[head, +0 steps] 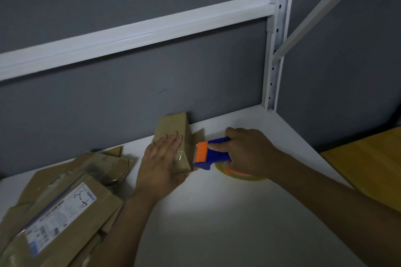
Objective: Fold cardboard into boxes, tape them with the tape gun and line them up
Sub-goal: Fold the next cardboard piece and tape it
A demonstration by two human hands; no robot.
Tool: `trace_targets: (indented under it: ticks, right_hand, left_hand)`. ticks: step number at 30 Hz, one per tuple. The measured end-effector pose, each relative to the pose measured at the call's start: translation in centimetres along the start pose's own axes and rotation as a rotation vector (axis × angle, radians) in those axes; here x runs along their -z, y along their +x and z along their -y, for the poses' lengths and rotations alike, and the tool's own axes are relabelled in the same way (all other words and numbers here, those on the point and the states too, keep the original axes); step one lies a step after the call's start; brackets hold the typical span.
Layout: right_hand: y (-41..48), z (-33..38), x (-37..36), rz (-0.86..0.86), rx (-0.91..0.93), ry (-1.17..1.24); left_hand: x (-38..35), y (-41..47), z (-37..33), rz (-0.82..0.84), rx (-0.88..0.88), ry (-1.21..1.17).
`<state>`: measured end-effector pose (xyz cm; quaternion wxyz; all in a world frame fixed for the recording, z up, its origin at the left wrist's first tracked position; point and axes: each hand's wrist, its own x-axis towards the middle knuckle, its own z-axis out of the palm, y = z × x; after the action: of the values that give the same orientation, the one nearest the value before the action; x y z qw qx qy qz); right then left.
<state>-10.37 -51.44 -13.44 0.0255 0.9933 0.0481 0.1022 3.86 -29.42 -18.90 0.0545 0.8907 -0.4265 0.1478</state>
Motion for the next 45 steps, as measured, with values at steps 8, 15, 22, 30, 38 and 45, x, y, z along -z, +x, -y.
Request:
trace_targets:
  ticks: [8, 15, 22, 30, 38, 45]
  right_hand:
    - [2.3, 0.7, 0.3, 0.053, -0.082, -0.069]
    - [-0.4, -2.4, 0.8, 0.141, -0.455, 0.621]
    - [-1.8, -4.9, -1.3, 0.166, -0.681, 1.032]
    - [2.9, 3.0, -1.8, -0.155, -0.599, 0.768]
    - [6.3, 5.3, -4.0, -0.046, -0.838, 1.838]
    - [7.2, 8.2, -7.9, 0.03, -0.989, 1.812]
  left_hand:
    - [0.5, -0.3, -1.0, -0.009, 0.03, -0.049]
    - [3.4, 0.2, -1.3, 0.013, 0.058, -0.245]
    - [2.8, 0.7, -0.4, 0.104, -0.021, -0.185]
    - [2.1, 0.3, -0.4, -0.05, -0.052, -0.175]
    - [0.7, -0.2, 0.6, -0.077, -0.062, -0.211]
    - [0.2, 0.0, 1.6, -0.053, -0.07, -0.208]
